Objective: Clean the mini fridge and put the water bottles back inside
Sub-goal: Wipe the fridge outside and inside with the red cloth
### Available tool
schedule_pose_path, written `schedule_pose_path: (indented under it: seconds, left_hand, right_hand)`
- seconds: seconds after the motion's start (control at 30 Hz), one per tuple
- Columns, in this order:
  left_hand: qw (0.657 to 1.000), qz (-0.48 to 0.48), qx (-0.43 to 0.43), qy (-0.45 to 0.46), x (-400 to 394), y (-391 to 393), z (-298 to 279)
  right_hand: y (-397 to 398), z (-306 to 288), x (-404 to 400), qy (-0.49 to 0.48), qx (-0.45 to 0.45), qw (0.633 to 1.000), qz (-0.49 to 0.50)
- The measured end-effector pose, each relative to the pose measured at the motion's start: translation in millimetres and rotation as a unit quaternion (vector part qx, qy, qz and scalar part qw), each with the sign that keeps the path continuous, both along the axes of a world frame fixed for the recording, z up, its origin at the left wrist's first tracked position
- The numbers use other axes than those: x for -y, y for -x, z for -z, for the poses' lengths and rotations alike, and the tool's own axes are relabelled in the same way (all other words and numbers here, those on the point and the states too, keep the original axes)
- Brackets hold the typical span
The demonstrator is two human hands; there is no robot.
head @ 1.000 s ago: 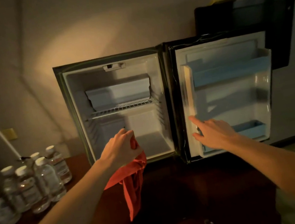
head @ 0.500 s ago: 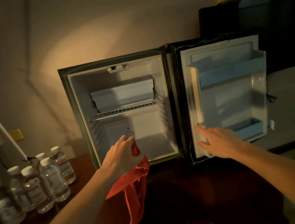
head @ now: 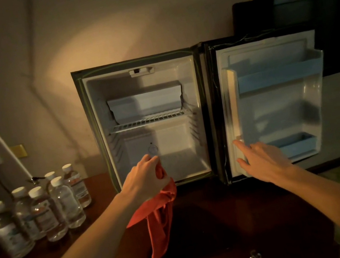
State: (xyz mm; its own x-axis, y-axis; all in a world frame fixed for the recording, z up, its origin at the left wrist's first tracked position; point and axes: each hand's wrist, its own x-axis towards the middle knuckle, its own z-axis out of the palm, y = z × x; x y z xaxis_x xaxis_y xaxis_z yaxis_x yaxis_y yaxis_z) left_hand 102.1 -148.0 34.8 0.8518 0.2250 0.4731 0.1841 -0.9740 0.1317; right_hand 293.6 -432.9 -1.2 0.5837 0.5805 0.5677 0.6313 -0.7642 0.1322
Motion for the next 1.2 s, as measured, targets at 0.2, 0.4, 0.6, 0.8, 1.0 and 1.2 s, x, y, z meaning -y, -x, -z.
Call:
schedule_pose_path:
  seconds: [0.2,0.4,0.6,0.8,1.0,1.2]
  left_hand:
    - [0.998,0.021,0.044,0.034,-8.7,2.9,0.9]
    - [0.975,0.05,0.169,0.137,-13.6,4.4,-6.5]
    - [0.961,0.081,0.17,0.203,-30.3,-4.2,-2.2]
    - [0.975,0.037,0.1,0.194,-78.5,8.0,18.9]
    - [0.994,-0.096,0.015,0.055,-125.6,40.6,62.3]
    - [0.991,-0.128,0.024,0.012,-152.4,67.5,87.5]
  right_hand:
    - [64.9,8.3,-54.9,-0.052,-0.023,0.983,-0.173]
    - [116.8,41.8,-150.5,-0.181,-0.273,0.843,-0.427]
    - [122.9,51.6,-213.6,-0.43,-0.301,0.755,-0.393]
    - [87.2,57.8,-223.7,-0.351,-0.192,0.853,-0.336]
    - [75.2,57.3,-232.7,-0.264,-0.109,0.924,-0.255]
    - [105.6,64.6,-286.0,-0.122,0.037,0.933,-0.337]
